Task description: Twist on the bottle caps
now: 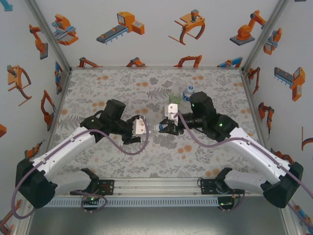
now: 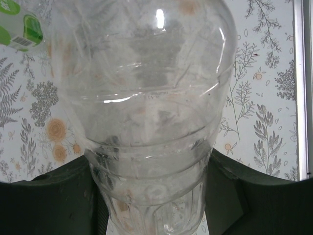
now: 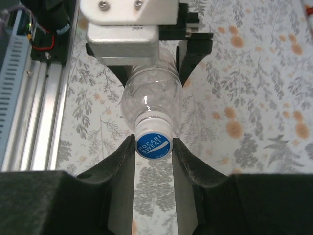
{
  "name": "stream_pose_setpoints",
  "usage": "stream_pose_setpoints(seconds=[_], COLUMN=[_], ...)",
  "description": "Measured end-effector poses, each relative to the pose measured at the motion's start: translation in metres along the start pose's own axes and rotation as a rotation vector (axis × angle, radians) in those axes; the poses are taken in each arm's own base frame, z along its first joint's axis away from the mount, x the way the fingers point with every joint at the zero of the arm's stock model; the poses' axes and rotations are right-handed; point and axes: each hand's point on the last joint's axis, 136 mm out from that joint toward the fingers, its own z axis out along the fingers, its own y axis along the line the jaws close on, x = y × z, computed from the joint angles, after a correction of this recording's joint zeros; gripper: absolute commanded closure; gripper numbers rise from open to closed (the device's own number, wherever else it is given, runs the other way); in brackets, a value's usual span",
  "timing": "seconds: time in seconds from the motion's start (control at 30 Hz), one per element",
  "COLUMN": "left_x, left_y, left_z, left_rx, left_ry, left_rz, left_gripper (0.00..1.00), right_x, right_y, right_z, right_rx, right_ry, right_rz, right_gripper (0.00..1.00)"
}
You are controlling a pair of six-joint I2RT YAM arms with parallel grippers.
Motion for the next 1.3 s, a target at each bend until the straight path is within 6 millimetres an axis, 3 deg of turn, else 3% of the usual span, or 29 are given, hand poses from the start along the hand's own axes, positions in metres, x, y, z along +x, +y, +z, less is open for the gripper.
stream_pose_setpoints(seconds=[0.13,0.3,0.47,0.63,0.77,0.9,1.0,1.17,1.3], left_x=[0.007,0.013,0.022,0.032,0.031,0.030,0.023,0.013,0.008], left_y=[0.002,0.009,0.014,0.014,0.015,0.016,0.016,0.012,0.011], left_z=[0.001,0.005,0.007,0.009,0.009,0.009,0.010,0.010,0.008], left_rx=[-0.015,-0.040,-0.058,-0.057,-0.060,-0.061,-0.059,-0.040,-0.033], left_ry=[0.035,0.064,0.105,0.143,0.140,0.132,0.104,0.059,0.039], left_rz=[-0.014,-0.033,-0.059,-0.082,-0.081,-0.077,-0.066,-0.043,-0.028], left_gripper=[1.00,1.00,1.00,1.00,1.00,1.00,1.00,1.00,1.00], right_x=[0.012,0.031,0.059,0.078,0.081,0.078,0.068,0.038,0.011], right_y=[-0.018,-0.044,-0.058,-0.061,-0.062,-0.063,-0.067,-0.072,-0.063], right_z=[0.002,0.001,0.004,0.009,0.007,0.005,0.001,-0.014,-0.031], right_rx=[0.120,0.301,0.413,0.463,0.485,0.492,0.493,0.475,0.439], right_ry=[-0.011,-0.035,-0.058,-0.048,-0.058,-0.059,-0.061,-0.081,-0.085], right_rz=[0.313,0.863,1.361,1.592,1.635,1.610,1.524,1.237,0.915], right_gripper=[1.00,1.00,0.99,0.98,0.90,0.63,0.52,0.47,0.46])
